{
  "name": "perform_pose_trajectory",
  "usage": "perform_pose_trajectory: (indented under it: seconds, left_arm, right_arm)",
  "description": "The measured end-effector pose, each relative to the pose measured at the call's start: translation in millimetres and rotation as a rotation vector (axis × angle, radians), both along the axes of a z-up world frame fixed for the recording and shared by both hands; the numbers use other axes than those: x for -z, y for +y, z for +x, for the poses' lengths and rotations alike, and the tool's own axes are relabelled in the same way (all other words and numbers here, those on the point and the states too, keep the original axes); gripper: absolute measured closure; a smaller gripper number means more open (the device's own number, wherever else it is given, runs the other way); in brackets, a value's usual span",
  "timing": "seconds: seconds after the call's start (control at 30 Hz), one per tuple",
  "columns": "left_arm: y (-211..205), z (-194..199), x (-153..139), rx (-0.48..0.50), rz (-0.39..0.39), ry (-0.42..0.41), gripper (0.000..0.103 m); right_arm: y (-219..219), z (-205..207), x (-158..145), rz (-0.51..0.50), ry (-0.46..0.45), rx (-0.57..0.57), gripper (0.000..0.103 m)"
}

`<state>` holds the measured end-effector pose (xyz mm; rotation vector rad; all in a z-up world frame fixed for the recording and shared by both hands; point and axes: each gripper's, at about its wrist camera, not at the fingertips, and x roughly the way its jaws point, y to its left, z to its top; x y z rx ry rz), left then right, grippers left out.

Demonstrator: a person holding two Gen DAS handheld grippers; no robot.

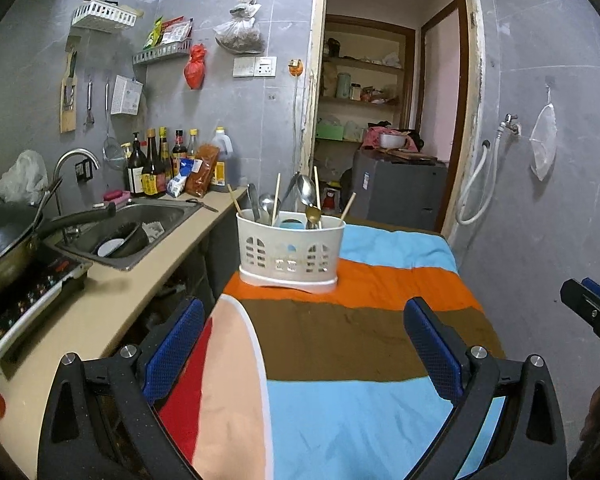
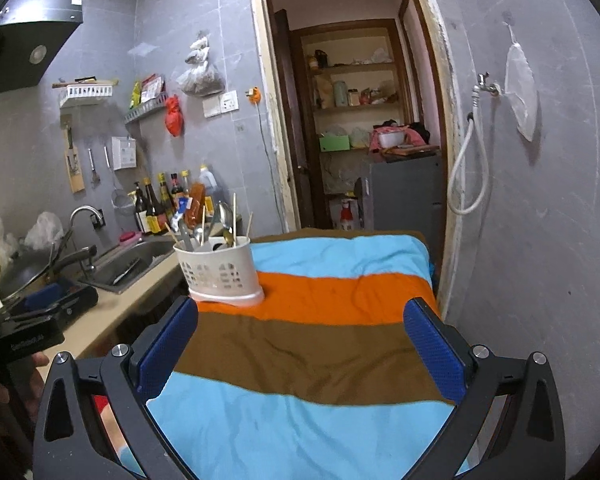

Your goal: Organize utensils

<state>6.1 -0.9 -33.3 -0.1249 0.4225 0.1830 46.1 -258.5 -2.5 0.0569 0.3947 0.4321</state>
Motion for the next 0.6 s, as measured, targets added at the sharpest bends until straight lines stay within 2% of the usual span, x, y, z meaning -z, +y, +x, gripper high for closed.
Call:
perform_pose_trajectory:
  seconds: [0.3,0.6]
  left_arm:
    - [-10,-11,-4,0.002,-0.028,-0.046,0.005]
    - [-11,-10,-5,0.001,-0.025,-0.048,0.005]
  right_arm:
    - [-11,-9,3,-0.021,-0.008,0.015,0.0]
    - [-14,-10,4,-0.017,-0.007,0.018,0.0]
